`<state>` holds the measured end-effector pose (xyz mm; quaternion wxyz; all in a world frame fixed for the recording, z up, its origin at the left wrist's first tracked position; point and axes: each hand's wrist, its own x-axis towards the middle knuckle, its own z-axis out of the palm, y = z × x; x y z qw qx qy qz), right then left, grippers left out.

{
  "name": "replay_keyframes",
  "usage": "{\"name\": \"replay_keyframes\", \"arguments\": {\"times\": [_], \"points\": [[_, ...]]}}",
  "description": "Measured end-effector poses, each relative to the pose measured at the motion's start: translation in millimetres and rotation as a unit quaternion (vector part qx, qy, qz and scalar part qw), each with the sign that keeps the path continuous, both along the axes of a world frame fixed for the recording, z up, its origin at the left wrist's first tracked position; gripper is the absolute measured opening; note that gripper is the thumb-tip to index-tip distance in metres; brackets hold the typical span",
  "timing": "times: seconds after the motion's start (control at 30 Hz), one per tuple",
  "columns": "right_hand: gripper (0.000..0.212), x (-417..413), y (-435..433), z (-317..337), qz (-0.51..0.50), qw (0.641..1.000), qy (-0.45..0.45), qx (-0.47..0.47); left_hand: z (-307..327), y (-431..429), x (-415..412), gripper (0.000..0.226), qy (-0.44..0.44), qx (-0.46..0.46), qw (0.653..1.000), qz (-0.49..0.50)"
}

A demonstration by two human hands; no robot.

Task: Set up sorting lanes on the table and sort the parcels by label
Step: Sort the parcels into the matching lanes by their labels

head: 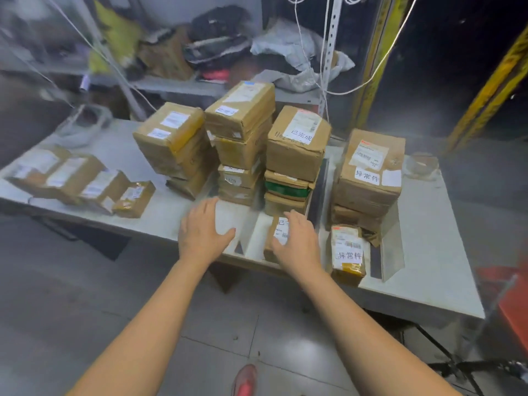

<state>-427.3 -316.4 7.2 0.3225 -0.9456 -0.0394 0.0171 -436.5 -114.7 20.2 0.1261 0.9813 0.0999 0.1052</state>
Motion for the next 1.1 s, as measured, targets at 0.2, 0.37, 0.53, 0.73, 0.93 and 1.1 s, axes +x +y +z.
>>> {"name": "replay_keyframes", "arguments": {"times": [0.2,0.37,0.53,0.73,0.93,1.1], "points": [[0.061,7.1,114.3,34.3,0.111,0.989,-0.050,-0.083,21.0,124.5,-31.0,0.072,-0.023,0.046,0.998,0.046],[0.053,10.4,225.9,47.5,0.144,0.979,-0.070,-0.129,28.9,256.5,-48.1,0.071,-0.021,0.057,0.993,0.102],[0.053,10.7,338.8,55.8,0.144,0.975,-0.065,-0.154,36.9,378.0,-55.5,0.076,-0.019,0.063,0.991,0.118],[0.060,20.9,437.8,54.9,0.156,0.973,-0.050,-0.161,37.2,487.3,-44.8,0.079,-0.017,0.063,0.989,0.133],[0.055,62.9,519.1,37.6,0.162,0.974,-0.045,-0.153,28.0,566.6,-3.0,0.072,-0.022,0.065,0.987,0.145],[0.059,115.1,585.0,14.7,0.163,0.980,-0.018,-0.117,14.0,621.2,47.7,0.070,-0.004,0.040,0.982,0.184]]}}
